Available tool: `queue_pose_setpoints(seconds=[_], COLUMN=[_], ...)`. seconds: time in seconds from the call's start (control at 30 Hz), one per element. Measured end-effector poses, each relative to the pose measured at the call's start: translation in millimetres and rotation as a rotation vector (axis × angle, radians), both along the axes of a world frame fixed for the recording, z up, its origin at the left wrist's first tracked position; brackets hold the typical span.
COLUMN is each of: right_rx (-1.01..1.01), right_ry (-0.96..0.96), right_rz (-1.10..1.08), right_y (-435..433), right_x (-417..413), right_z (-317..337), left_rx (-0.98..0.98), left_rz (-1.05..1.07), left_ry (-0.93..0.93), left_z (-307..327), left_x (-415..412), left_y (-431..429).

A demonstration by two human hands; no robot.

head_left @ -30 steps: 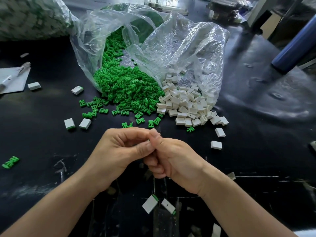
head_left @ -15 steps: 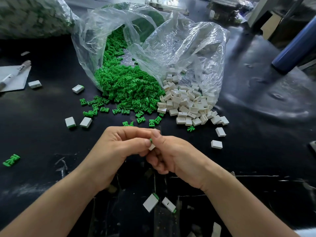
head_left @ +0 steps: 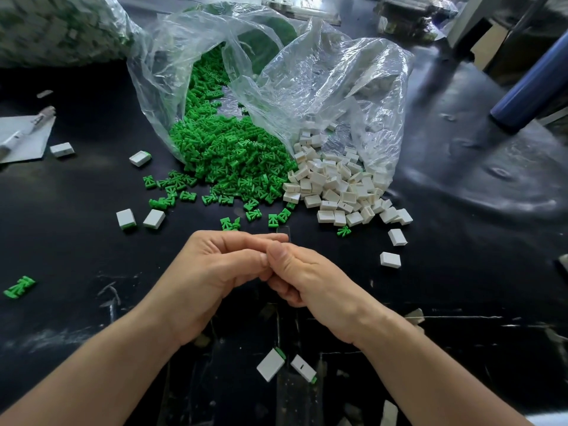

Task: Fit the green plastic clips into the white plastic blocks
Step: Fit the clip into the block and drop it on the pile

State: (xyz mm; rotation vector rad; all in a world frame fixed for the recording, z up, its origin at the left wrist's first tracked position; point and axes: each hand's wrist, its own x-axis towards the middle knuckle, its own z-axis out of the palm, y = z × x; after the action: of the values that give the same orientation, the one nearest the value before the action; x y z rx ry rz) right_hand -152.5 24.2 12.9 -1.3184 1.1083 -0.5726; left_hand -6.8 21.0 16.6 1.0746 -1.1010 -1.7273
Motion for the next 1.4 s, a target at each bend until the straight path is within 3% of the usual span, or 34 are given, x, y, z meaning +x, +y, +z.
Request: queue_pose_setpoints(seconds=[1.1,1.23,1.33,1.4], right_rx=[-0.100,-0.238,-0.519,-0.622], right_ry=[0.042,0.248,0.522,0.647], right_rz=[0.053,0.007,-0.222,-0.346], right_y=[-2,-8,-18,-25], right_x=[-4,-11,-25,-34], right_z=[-6,1,-1,-4], left_rx=[0.067,0.028,-0.044,-0.068], left_rz=[0.011,0.051,0.018,-0.115], left_ry=[0.038,0.027,-0.098,-0.207], left_z=[0,2,4,5], left_x=[2,3,4,2], left_y=[1,-2,0,3])
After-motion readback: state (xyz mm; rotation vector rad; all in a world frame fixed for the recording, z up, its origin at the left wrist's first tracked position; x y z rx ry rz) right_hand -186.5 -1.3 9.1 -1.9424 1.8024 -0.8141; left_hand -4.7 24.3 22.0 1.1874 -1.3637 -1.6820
